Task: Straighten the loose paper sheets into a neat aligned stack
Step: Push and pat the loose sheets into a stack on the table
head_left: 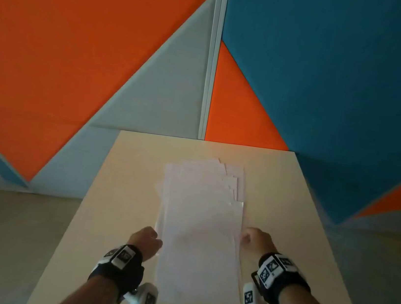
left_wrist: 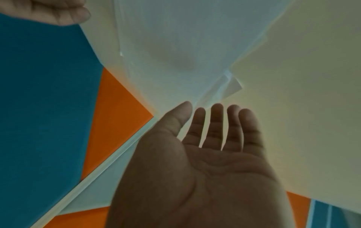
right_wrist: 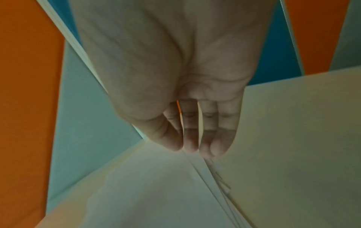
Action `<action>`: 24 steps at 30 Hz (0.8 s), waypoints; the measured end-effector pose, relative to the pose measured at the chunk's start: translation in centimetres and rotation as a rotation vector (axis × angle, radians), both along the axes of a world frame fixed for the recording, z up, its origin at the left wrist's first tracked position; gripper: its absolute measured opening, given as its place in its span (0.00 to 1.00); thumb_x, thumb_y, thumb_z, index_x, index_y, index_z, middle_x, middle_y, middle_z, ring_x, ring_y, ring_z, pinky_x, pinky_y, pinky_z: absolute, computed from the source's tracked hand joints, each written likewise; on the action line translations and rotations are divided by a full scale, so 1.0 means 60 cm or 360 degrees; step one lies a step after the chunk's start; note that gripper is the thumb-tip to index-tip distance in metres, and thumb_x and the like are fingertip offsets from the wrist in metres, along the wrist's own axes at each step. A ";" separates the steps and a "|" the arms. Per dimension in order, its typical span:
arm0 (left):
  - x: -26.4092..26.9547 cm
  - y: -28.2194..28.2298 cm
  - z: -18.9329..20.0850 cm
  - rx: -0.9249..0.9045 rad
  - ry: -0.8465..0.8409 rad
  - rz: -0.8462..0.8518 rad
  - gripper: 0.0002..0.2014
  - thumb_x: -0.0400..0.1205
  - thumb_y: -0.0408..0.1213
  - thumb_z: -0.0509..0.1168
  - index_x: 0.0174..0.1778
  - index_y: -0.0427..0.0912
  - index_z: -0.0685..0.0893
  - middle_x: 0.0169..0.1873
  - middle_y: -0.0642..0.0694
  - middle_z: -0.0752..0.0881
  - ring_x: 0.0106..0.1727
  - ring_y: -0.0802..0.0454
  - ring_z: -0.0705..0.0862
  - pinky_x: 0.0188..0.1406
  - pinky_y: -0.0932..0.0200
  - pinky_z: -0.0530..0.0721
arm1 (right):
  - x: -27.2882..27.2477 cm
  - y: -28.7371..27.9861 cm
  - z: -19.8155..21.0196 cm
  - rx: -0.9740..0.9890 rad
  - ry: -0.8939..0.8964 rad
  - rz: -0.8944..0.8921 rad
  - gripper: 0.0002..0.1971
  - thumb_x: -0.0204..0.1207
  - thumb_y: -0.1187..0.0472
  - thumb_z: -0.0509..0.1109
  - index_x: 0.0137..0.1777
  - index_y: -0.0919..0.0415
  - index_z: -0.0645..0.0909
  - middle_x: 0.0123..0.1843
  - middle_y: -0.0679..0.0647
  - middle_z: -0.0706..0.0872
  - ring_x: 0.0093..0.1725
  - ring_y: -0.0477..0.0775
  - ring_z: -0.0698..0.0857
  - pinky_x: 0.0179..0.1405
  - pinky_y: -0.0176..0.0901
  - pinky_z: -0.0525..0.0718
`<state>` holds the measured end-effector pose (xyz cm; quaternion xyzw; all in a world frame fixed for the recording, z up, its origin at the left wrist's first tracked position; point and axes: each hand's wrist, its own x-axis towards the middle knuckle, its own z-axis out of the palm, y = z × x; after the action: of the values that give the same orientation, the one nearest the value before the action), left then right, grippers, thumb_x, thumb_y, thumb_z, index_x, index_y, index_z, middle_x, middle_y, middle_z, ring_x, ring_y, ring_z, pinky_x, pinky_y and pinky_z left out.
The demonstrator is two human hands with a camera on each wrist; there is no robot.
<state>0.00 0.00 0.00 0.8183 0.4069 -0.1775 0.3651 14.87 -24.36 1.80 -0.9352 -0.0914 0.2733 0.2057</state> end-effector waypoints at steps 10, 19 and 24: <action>0.078 0.004 -0.039 -0.0013 0.0208 0.0228 0.23 0.80 0.40 0.62 0.71 0.35 0.76 0.68 0.34 0.81 0.67 0.37 0.80 0.63 0.52 0.79 | 0.095 0.040 -0.064 -0.0167 0.0182 -0.0159 0.17 0.75 0.61 0.63 0.60 0.68 0.82 0.59 0.64 0.88 0.58 0.65 0.87 0.52 0.45 0.85; 0.074 0.008 -0.051 0.0059 0.0206 0.0309 0.23 0.78 0.40 0.63 0.69 0.38 0.75 0.66 0.34 0.81 0.66 0.34 0.80 0.64 0.48 0.80 | 0.101 0.035 -0.078 -0.0099 0.0200 -0.0350 0.16 0.77 0.64 0.64 0.62 0.69 0.83 0.61 0.64 0.87 0.61 0.66 0.85 0.57 0.46 0.82; 0.080 0.003 -0.045 0.0011 0.0209 0.0271 0.20 0.78 0.40 0.62 0.64 0.36 0.81 0.62 0.34 0.83 0.62 0.35 0.82 0.63 0.49 0.81 | 0.092 0.032 -0.074 -0.0014 0.0226 -0.0399 0.14 0.76 0.64 0.64 0.54 0.69 0.87 0.54 0.64 0.91 0.56 0.65 0.88 0.58 0.48 0.85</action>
<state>4.82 0.19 -2.72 0.7686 0.4986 -0.1977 0.3487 20.38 -22.42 -2.64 -0.9185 0.0420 0.3114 0.2400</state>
